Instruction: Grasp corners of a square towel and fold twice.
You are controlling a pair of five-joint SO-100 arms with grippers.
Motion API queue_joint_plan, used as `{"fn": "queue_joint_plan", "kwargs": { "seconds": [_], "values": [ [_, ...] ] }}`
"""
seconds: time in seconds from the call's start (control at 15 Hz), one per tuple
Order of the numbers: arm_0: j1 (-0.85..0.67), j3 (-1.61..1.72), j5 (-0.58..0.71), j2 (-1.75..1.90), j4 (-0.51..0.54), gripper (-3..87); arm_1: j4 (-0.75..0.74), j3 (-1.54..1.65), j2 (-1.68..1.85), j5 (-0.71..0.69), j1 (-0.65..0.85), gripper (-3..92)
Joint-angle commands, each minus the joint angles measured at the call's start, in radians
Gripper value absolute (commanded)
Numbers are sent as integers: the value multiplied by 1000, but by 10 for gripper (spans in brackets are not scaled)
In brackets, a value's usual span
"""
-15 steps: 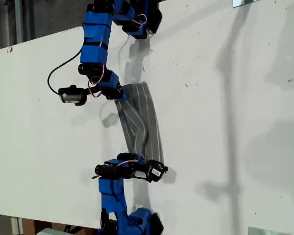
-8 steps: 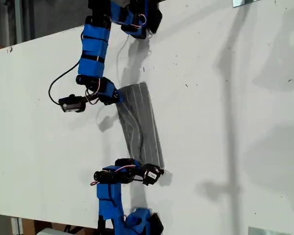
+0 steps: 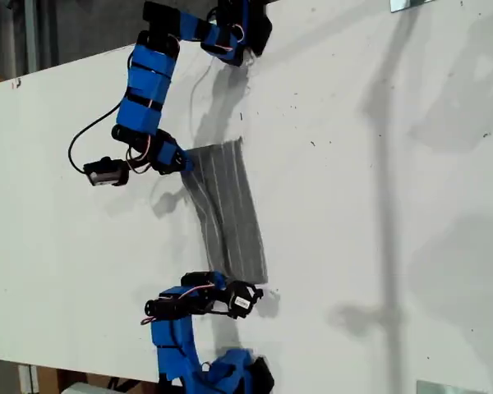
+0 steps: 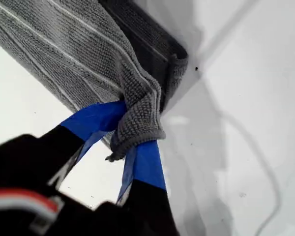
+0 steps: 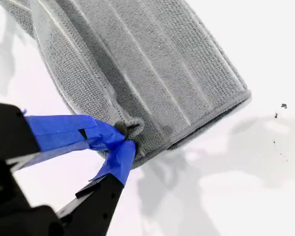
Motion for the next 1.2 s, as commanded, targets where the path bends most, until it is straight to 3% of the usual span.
{"fn": "queue_joint_plan", "kwargs": {
  "seconds": [0.0,0.67,1.13],
  "values": [
    [-37,-6,32,49,-8,-2,15,-64,18,-14,-5,-1],
    [166,-5,-32,94,44,-2,176,34,222,95,-238,-1],
    [249,-3,-63,95,32,-2,150,89,132,161,-296,-1]
  ]
}}
